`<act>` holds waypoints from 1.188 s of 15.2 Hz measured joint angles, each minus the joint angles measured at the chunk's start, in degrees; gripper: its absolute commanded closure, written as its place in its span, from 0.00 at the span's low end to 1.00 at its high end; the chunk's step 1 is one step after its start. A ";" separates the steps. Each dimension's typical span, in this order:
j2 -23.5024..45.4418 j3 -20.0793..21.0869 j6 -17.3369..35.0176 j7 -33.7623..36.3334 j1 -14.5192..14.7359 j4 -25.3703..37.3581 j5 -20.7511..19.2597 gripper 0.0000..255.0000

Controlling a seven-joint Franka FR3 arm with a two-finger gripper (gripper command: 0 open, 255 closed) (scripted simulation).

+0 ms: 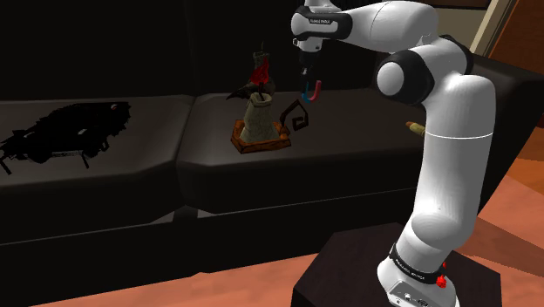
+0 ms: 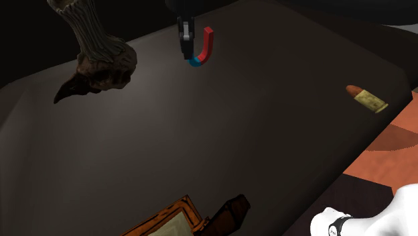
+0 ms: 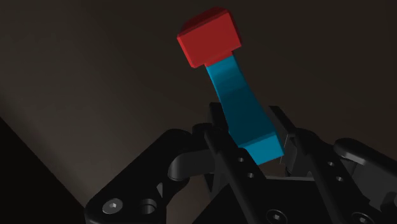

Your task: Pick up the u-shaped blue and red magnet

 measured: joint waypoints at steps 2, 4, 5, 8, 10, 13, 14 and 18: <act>-0.01 0.00 0.01 0.01 0.01 -0.01 -0.01 1.00; -0.01 -0.02 -0.37 0.01 -0.02 0.33 -0.02 1.00; 0.46 -0.05 -1.26 -0.12 -0.24 1.68 0.19 1.00; 1.11 -0.08 -3.61 -0.19 -0.55 4.64 0.45 1.00; 2.06 -0.12 -5.60 -0.39 -1.02 7.55 0.88 1.00; 4.03 -0.16 -9.09 -0.70 -1.97 12.93 1.73 1.00; 4.71 -0.15 -10.24 -0.76 -2.30 14.74 2.03 1.00; 7.38 -0.11 -14.75 -0.96 -3.73 21.86 3.19 1.00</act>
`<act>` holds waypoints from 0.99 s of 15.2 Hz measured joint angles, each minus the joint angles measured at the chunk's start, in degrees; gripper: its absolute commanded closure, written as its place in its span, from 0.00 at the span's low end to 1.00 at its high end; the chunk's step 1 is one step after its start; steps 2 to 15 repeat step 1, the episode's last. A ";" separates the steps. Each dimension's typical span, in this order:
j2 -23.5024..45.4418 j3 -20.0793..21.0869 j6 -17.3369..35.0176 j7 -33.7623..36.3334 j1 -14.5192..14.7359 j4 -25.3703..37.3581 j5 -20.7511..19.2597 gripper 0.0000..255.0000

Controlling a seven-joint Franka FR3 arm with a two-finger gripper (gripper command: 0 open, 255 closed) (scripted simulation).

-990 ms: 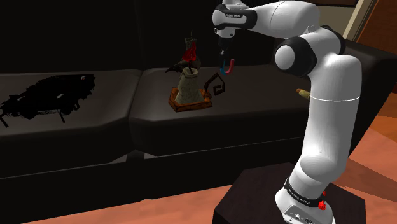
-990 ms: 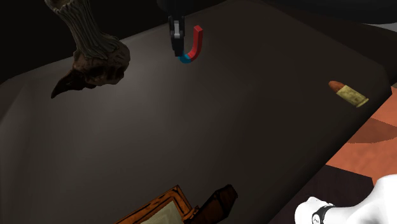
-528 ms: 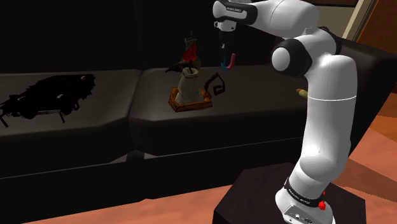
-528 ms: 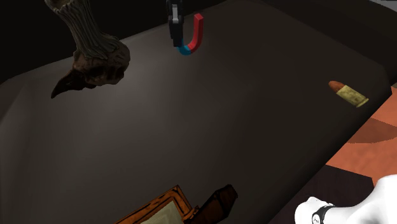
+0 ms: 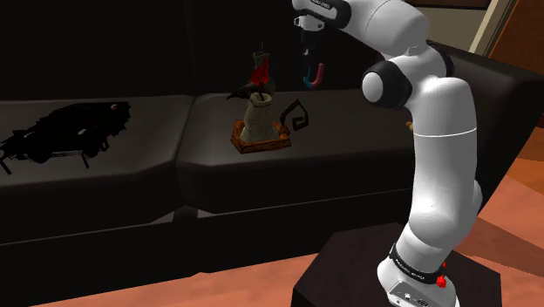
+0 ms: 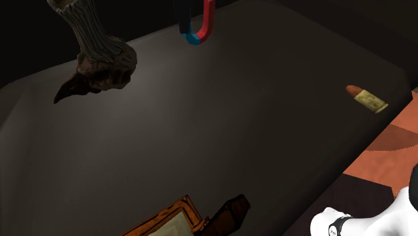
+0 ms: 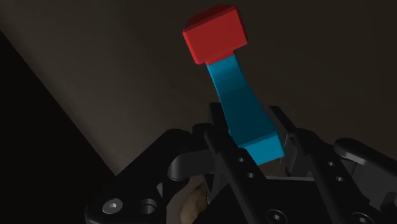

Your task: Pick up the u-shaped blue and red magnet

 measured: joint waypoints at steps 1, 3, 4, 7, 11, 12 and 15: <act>0.48 0.01 -0.92 -0.07 -0.32 1.39 0.22 1.00; 0.48 0.01 -0.92 -0.07 -0.32 1.39 0.22 1.00; 0.48 0.01 -0.92 -0.07 -0.32 1.39 0.22 1.00; 0.48 0.01 -0.92 -0.07 -0.32 1.39 0.22 1.00; 0.48 0.01 -0.92 -0.07 -0.32 1.39 0.22 1.00; 0.48 0.01 -0.92 -0.07 -0.32 1.39 0.22 1.00; 0.48 0.01 -0.92 -0.07 -0.32 1.39 0.22 1.00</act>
